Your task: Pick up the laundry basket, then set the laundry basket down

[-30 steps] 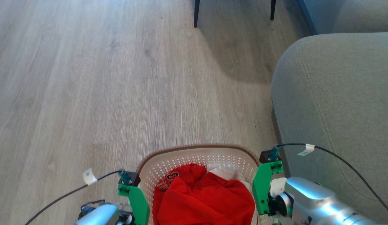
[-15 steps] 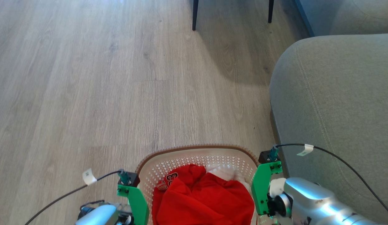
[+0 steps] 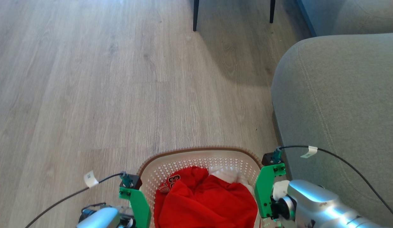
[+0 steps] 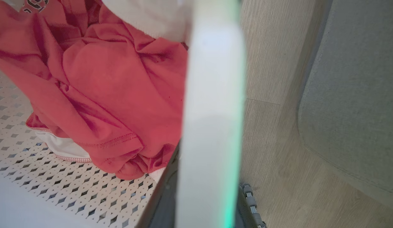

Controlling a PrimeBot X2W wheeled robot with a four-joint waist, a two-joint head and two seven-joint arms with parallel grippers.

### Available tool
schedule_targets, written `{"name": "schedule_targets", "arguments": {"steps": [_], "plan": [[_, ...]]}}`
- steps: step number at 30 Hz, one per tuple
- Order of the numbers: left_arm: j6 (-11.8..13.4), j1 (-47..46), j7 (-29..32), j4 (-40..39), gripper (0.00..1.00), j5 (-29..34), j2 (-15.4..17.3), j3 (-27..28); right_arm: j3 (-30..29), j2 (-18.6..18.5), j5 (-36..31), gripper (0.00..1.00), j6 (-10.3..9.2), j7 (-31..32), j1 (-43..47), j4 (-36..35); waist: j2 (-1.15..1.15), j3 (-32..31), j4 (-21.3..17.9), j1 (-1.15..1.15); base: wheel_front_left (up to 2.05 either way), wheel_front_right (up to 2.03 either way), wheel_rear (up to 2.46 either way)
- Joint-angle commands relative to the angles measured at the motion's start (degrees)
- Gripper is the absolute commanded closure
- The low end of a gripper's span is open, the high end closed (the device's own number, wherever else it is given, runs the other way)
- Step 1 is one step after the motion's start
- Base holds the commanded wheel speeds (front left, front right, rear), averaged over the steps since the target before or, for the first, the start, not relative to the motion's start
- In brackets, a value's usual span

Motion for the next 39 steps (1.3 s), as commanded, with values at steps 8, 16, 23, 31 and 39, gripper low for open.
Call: {"name": "schedule_targets", "arguments": {"steps": [8, 16, 23, 31, 39], "plan": [[-0.4, -2.8, -0.1, -1.0, 1.0, 1.2, 0.4, 0.1, 1.1, 2.0, -1.0, 1.0, 1.45, -0.3, -0.4, -3.0, 0.0, 0.0, 0.0, 0.0, 0.0, 0.0, 0.0], [-0.4, -2.6, 0.0, -1.1, 1.0, 1.2, 0.3, 0.1, 1.1, 2.1, -1.0, 1.0, 1.45, -0.4, -0.4, -3.0, 0.0, -0.2, 0.0, 0.0, 0.0, 0.0, 0.0], [-0.4, -2.7, -0.1, -1.0, 1.0, 1.1, 0.4, 0.1, 1.1, 2.0, -1.0, 1.0, 1.45, -0.4, -0.5, -3.0, 0.0, -0.2, -0.2, 0.0, 0.0, 0.0, 0.0], [-0.4, -2.7, -0.1, -1.2, 1.0, 0.8, 0.3, 0.1, 1.1, 1.9, -1.0, 1.0, 1.45, -0.5, -0.3, -3.0, 0.0, -0.1, 0.0, 0.0, 0.0, 0.0, 0.0], [-0.4, -2.6, -0.4, -1.0, 1.0, 1.1, 0.4, 0.1, 1.1, 1.8, -1.0, 1.0, 1.45, -0.7, -0.4, -3.0, 0.0, 0.3, 0.0, 0.0, 0.0, 0.0, 0.0]]}}
